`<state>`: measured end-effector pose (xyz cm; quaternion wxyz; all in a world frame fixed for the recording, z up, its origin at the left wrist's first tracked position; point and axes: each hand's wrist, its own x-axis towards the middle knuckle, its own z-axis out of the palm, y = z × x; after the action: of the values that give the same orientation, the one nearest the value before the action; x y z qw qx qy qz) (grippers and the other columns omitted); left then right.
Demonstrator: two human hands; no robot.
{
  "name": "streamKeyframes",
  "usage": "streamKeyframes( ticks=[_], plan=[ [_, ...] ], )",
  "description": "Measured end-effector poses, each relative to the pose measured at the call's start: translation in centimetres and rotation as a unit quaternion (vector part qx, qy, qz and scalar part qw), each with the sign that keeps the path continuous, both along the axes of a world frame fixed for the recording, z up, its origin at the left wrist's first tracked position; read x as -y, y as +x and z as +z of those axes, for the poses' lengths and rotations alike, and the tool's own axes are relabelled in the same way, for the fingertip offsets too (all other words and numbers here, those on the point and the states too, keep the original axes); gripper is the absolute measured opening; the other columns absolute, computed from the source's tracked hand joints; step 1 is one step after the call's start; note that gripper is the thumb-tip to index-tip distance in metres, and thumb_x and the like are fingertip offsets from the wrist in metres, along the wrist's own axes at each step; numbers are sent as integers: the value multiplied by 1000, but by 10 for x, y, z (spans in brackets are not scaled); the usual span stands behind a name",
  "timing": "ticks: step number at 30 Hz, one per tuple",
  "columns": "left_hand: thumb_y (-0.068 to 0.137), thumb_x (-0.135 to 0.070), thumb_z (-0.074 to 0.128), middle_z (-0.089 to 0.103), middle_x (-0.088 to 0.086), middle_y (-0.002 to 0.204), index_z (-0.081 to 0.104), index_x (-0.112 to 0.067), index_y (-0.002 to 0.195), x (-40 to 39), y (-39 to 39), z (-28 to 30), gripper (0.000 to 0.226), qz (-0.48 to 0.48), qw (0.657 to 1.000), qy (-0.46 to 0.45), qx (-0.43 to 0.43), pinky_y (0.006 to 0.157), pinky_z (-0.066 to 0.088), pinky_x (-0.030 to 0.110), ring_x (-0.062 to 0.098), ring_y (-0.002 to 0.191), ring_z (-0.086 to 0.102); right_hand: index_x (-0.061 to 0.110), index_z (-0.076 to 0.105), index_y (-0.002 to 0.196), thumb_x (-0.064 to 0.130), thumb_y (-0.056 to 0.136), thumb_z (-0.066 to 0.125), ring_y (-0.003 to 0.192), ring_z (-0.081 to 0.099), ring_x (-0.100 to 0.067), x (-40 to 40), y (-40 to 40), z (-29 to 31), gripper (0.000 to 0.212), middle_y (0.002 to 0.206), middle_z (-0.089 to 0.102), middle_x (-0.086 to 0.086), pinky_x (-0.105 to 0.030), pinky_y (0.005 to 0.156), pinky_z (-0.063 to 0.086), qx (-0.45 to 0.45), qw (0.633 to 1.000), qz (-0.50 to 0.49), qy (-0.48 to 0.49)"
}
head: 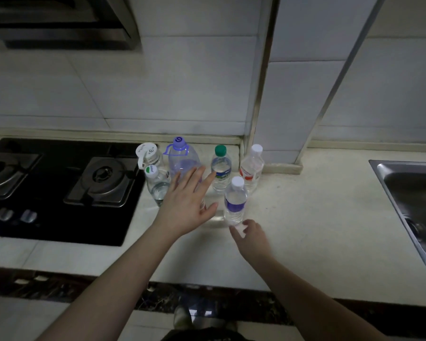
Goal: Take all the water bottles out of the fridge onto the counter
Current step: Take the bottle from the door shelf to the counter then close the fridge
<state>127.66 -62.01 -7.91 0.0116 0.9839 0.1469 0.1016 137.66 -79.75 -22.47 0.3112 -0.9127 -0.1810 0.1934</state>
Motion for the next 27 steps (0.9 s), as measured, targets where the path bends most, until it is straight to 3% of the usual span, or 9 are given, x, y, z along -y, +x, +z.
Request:
streamKeyframes(
  ticks=[4, 9, 16, 22, 27],
  plan=[
    [88, -55, 51, 40, 4, 153, 38, -21, 149, -1, -27, -3, 71, 32, 999, -12, 20, 115, 25, 51, 25, 143, 33, 16, 51, 135, 63, 88, 52, 116, 55, -21, -11, -30, -3, 66, 126, 60, -3, -32, 98, 42, 104, 986, 127, 3],
    [88, -65, 29, 22, 1, 162, 23, -27, 155, -12, -74, -4, 77, 92, 995, -28, -14, 120, 13, 49, 20, 149, 19, 13, 39, 148, 70, 89, 35, 137, 42, -31, -44, -65, 12, 82, 146, 48, -11, -45, 113, 34, 242, 927, 286, -15],
    [89, -66, 25, 17, -1, 163, 19, -28, 155, -34, -171, -1, 76, 187, 982, -32, 1, 119, 14, 52, 18, 150, 13, 24, 11, 156, 73, 89, 24, 151, 13, -23, -98, -138, 36, 84, 163, 17, -5, -40, 120, 4, 241, 869, 432, -17],
    [93, -66, 23, 14, -3, 164, 15, -35, 155, -53, -295, -1, 70, 311, 949, -44, 6, 121, 12, 52, 16, 151, 8, 25, 17, 156, 67, 95, 21, 150, 16, -22, -159, -225, 73, 75, 162, 20, -4, -40, 121, 6, 268, 826, 494, 49],
    [91, -66, 27, 25, 0, 161, 26, -31, 153, -62, -398, 13, 71, 392, 919, -30, 15, 117, 20, 55, 21, 149, 21, 22, 24, 155, 60, 97, 28, 149, 20, -24, -211, -308, 106, 69, 160, 26, -6, -41, 121, 11, 276, 796, 531, 89]
  ],
)
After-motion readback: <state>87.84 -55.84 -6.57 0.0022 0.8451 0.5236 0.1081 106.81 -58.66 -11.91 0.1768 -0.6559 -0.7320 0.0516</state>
